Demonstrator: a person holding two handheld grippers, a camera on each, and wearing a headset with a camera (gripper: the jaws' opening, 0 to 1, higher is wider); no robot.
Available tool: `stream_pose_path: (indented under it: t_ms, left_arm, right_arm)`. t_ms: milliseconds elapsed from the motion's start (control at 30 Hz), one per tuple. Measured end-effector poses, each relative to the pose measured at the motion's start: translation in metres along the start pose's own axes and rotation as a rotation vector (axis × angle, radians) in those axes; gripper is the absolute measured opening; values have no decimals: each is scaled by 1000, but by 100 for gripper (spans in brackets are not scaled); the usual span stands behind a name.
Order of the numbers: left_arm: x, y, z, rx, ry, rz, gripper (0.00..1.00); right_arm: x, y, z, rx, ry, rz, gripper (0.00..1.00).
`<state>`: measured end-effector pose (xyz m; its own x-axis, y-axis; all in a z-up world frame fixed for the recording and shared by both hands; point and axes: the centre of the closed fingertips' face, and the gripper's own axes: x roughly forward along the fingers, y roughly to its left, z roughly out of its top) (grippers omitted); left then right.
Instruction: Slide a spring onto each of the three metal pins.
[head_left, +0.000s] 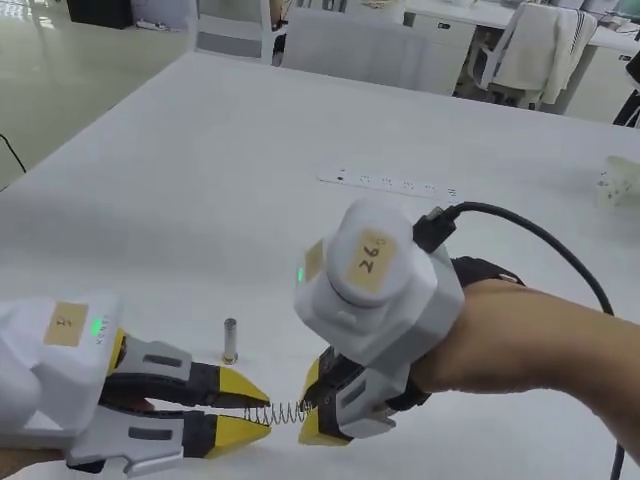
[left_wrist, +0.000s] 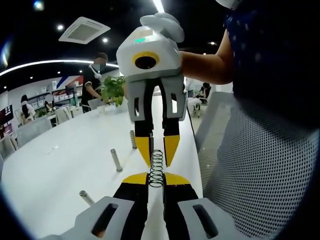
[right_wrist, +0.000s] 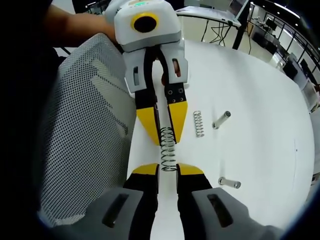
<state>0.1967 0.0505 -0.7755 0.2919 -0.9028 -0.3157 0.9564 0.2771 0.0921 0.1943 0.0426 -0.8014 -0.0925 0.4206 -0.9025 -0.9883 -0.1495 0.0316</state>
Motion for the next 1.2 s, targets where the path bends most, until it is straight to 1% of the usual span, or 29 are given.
stream_pose_path:
  t_ms: [233,500,633,800,1067,1200]
  left_arm:
    - [-2,1,4,2,-15,3,2]
    - [-1,2,3,0,-13,3,2]
    - [0,2,1,-2,-2,-2,3]
    - [1,2,-1,-6,0,-9,3]
    - [5,0,-2,-17,1,-23,3]
    - [6,-1,-1,-20,1,-31,3]
  right_arm:
    - [2,-1,2,6,-11,-1,9]
    - [0,-2,5,22,-23,-11,9]
    - [-3,-2,9,26,-42,-14,9]
    - [-7,-2,15,25,-59,-17,9]
    - [-12,-2,25,10,-75,-18,9]
    - [-13,-1,27,-2,-70,-16,9]
